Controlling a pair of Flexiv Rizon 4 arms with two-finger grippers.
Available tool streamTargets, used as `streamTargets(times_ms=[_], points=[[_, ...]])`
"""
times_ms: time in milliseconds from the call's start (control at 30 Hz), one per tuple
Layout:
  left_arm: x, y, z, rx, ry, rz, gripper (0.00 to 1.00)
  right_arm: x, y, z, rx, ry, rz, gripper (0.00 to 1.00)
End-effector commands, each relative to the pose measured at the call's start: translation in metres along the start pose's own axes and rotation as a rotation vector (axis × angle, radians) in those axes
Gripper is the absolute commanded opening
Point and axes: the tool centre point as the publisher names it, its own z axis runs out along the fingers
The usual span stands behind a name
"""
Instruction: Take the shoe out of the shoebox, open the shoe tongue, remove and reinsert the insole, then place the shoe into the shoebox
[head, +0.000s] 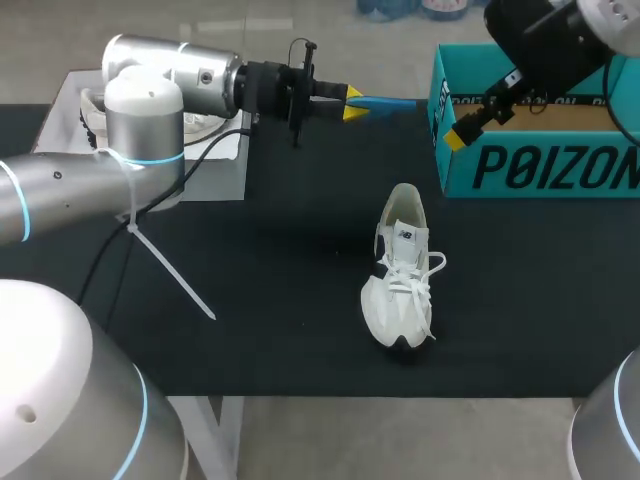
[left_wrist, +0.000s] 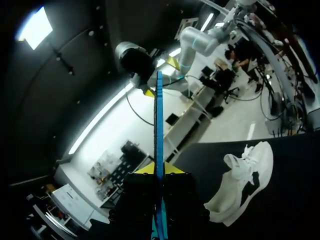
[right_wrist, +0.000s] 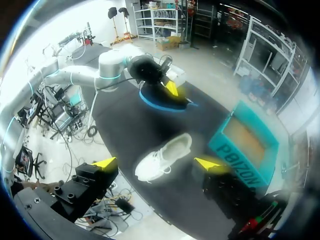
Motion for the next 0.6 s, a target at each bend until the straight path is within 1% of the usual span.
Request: streamTargets(times_ms=[33, 367, 467, 533, 567, 600], points=[[0.000, 0.000, 0.000, 0.001, 0.000, 0.001, 0.00, 0.000, 0.001, 0.002, 0.002, -0.001, 0.002, 1.00], [0.000, 0.000, 0.000, 0.001, 0.000, 0.001, 0.00, 0.000, 0.001, 0.002, 0.002, -0.001, 0.002, 1.00], [0.014, -0.004, 0.003, -0.032, 0.045, 0.210, 0.00, 0.000, 0.001, 0.002, 0.002, -0.001, 0.002, 1.00], [0.021, -0.006, 0.003, -0.032, 0.049, 0.309, 0.00, 0.000, 0.001, 0.002, 0.002, -0.001, 0.002, 1.00], [0.024, -0.008, 0.003, -0.054, 0.088, 0.360, 0.00, 0.000, 0.001, 0.002, 0.002, -0.001, 0.002, 1.00], [0.027, -0.009, 0.003, -0.039, 0.083, 0.399, 0.00, 0.000, 0.001, 0.002, 0.002, -0.001, 0.002, 1.00]])
